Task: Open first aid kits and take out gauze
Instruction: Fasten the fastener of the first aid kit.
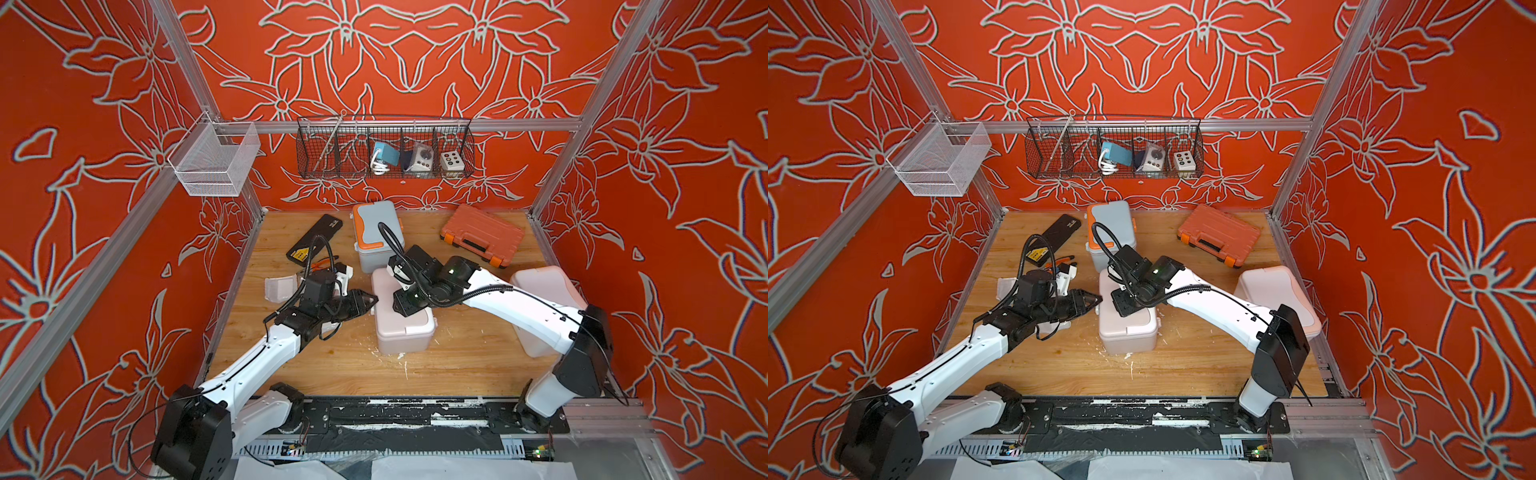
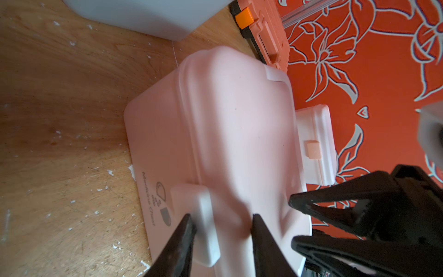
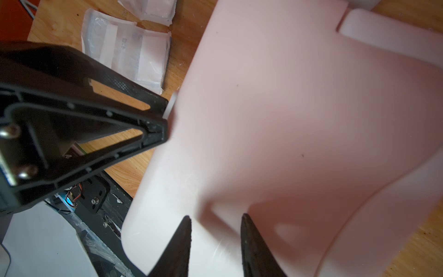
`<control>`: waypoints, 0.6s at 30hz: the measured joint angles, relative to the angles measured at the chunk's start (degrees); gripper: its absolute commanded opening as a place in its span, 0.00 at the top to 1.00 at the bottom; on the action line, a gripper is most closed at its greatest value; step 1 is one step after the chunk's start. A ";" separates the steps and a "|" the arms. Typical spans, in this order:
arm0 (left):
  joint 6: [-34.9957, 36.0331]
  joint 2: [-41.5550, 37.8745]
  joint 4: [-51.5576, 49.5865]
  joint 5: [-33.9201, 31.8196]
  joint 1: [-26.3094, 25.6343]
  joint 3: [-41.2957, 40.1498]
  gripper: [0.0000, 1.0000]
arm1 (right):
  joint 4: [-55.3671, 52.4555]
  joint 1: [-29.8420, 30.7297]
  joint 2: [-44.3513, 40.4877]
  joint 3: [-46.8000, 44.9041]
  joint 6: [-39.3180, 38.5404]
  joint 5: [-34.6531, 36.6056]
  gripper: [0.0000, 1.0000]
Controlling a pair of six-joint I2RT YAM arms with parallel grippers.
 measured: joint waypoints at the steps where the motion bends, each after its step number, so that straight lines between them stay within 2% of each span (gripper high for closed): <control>1: -0.57 0.02 0.83 0.37 0.04 -0.44 0.61 | 0.28 0.02 0.00 -0.04 0.00 -0.02 0.64; 9: -2.67 0.92 4.61 2.32 0.09 -1.75 0.58 | 1.11 -0.26 0.00 -0.31 0.02 -0.07 0.63; 13: -2.91 0.85 4.44 2.86 -0.02 -1.81 0.47 | 1.14 -0.24 -0.17 -0.31 0.00 0.00 0.61; 18: -1.64 -0.11 1.73 2.84 -0.31 -1.62 0.32 | -0.70 -0.24 -1.07 -0.15 -0.35 0.87 0.52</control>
